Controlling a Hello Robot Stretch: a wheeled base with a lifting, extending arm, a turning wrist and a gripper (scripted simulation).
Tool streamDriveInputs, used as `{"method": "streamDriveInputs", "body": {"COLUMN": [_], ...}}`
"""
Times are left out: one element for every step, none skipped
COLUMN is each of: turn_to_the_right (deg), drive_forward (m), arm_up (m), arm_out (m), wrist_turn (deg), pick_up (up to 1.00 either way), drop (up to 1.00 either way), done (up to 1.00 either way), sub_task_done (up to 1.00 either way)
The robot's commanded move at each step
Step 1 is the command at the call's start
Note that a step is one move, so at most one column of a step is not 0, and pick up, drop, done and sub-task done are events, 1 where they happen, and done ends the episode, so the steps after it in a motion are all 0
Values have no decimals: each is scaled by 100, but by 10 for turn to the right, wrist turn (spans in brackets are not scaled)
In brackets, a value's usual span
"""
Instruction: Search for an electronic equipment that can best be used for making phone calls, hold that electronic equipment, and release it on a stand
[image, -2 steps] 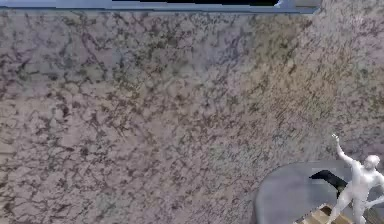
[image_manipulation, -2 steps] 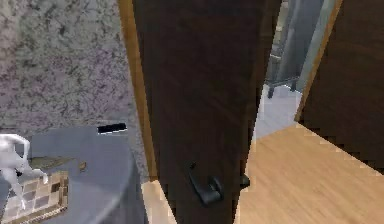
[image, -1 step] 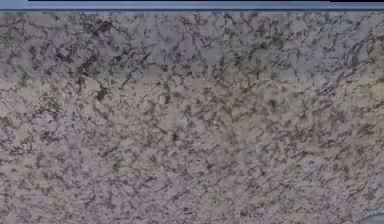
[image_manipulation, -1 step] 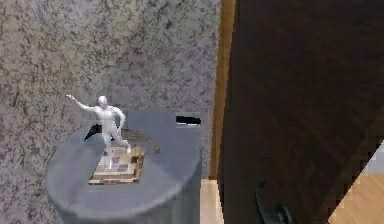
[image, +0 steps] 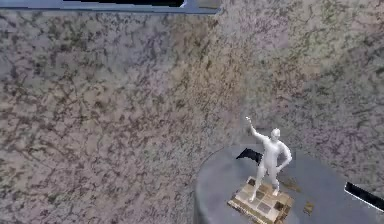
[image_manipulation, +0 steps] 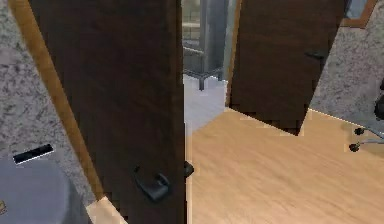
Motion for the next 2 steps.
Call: {"method": "streamDriveInputs", "body": {"turn_to_the_right": [420,0], "drive_forward": [0,15], "arm_up": [0,0], "arm_out": [0,0], "wrist_turn": [0,0], "pick_up": [0,0], "drop": [0,0], "done": [0,0], "sub_task_done": [0,0]}}
